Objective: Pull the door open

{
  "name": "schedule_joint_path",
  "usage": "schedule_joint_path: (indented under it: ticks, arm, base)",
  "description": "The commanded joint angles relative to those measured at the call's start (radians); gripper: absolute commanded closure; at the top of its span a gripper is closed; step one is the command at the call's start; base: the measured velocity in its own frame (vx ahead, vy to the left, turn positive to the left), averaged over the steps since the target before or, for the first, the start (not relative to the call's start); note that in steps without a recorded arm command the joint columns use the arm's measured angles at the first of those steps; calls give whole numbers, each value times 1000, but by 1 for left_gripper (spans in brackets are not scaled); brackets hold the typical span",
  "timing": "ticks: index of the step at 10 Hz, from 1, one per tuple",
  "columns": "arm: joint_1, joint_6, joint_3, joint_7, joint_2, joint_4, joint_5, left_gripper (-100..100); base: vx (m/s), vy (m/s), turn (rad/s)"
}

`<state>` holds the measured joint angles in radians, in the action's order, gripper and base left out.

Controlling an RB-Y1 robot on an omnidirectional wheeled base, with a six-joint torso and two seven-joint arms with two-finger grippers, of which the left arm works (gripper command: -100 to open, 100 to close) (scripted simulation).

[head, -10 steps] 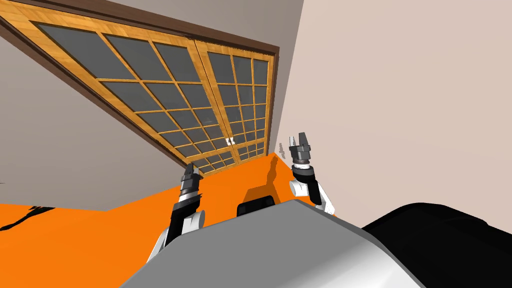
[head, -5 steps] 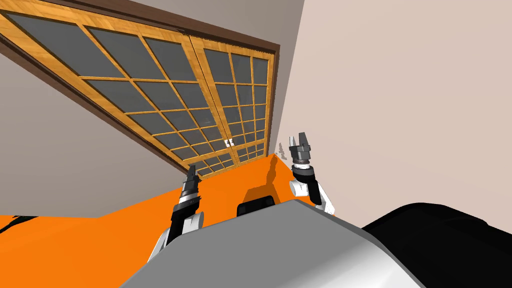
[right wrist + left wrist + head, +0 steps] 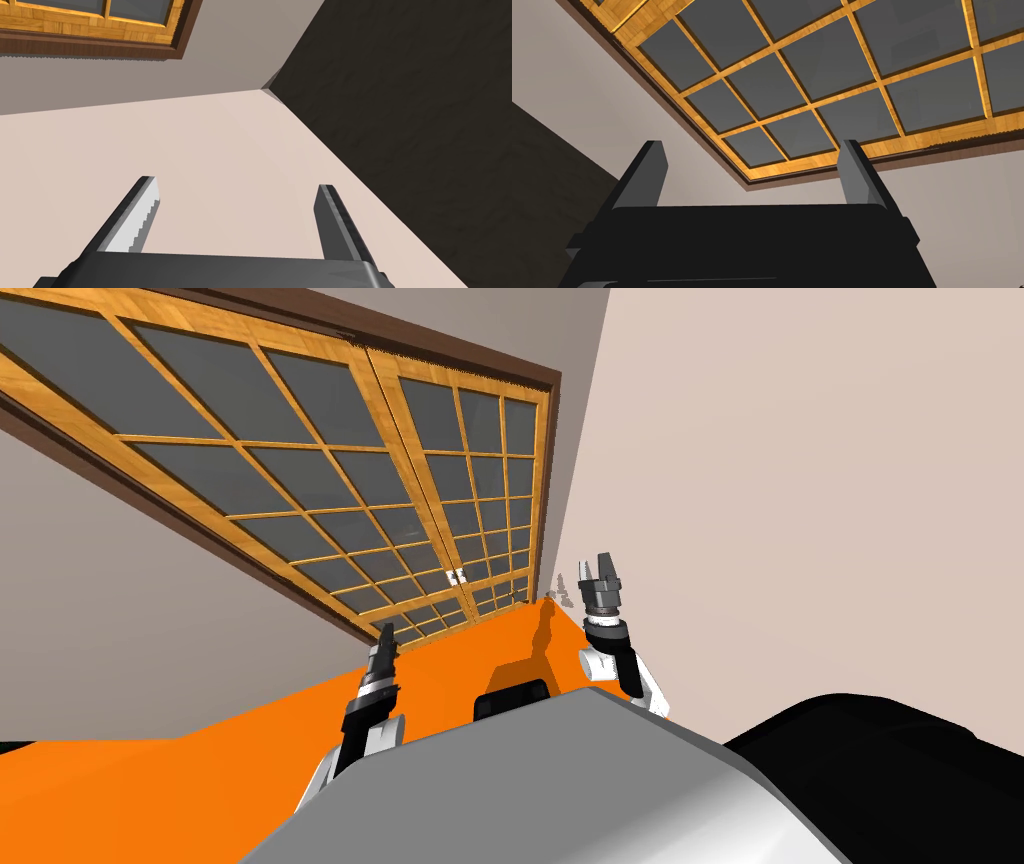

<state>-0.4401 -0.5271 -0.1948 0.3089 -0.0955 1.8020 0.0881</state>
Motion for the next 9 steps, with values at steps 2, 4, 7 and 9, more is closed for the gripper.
schedule_joint_path:
  ticks: [2, 4, 7, 9]
  arm:
    - [9, -18, -17, 58, 1, -46, 16, -100]
    - [18, -32, -32, 98, -1, -83, 28, -100]
    - [32, -53, -54, 161, -2, -141, 45, -100]
    - [42, -67, -69, 203, -2, -180, 57, -100]
  base:
    - [96, -9, -21]
    - [99, -5, -23]
    - [104, 4, -22]
    - [103, -3, -24]
